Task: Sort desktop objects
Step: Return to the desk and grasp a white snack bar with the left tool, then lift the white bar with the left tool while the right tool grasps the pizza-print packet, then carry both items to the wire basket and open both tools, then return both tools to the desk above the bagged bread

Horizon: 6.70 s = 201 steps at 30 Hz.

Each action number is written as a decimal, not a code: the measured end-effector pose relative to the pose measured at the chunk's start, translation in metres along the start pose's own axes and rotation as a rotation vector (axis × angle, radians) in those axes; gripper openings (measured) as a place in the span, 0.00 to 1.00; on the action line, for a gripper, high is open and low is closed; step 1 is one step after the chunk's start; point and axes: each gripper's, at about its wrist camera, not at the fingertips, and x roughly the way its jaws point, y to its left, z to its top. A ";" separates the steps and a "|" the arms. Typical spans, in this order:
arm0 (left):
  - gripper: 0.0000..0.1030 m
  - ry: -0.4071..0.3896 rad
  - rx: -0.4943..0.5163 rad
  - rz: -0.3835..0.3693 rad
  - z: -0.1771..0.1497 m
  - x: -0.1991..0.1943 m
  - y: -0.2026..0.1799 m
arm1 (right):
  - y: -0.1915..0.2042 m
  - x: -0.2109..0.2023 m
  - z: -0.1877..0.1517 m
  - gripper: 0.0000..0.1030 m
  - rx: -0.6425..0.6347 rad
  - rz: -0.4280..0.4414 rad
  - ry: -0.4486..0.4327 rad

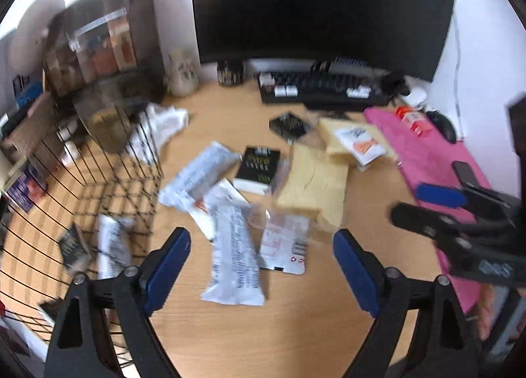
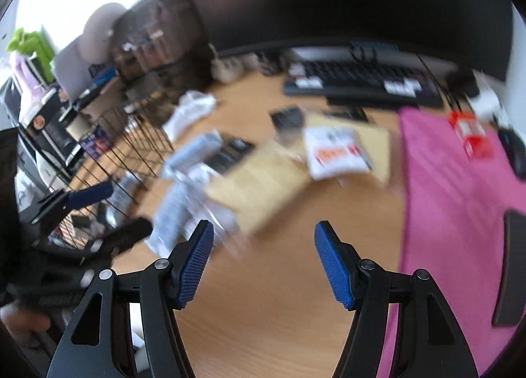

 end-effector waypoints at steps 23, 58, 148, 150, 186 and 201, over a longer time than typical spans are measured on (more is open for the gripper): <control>0.85 0.080 -0.016 0.098 -0.019 0.059 0.031 | -0.034 0.045 -0.015 0.63 0.055 0.009 0.083; 0.36 0.001 0.030 -0.034 -0.006 0.009 0.012 | -0.039 0.036 0.036 0.62 0.005 -0.121 -0.007; 0.63 -0.081 -0.387 0.197 -0.045 -0.089 0.227 | 0.287 0.071 0.064 0.31 -0.555 0.373 0.030; 0.83 -0.096 -0.398 0.210 -0.044 -0.090 0.229 | 0.287 0.076 0.066 0.39 -0.546 0.344 0.032; 0.84 0.132 0.078 -0.100 0.050 0.046 -0.058 | -0.096 0.026 0.027 0.58 0.038 -0.046 0.085; 0.84 0.214 0.146 -0.077 0.061 0.104 -0.074 | -0.120 0.047 0.019 0.58 0.089 -0.074 0.107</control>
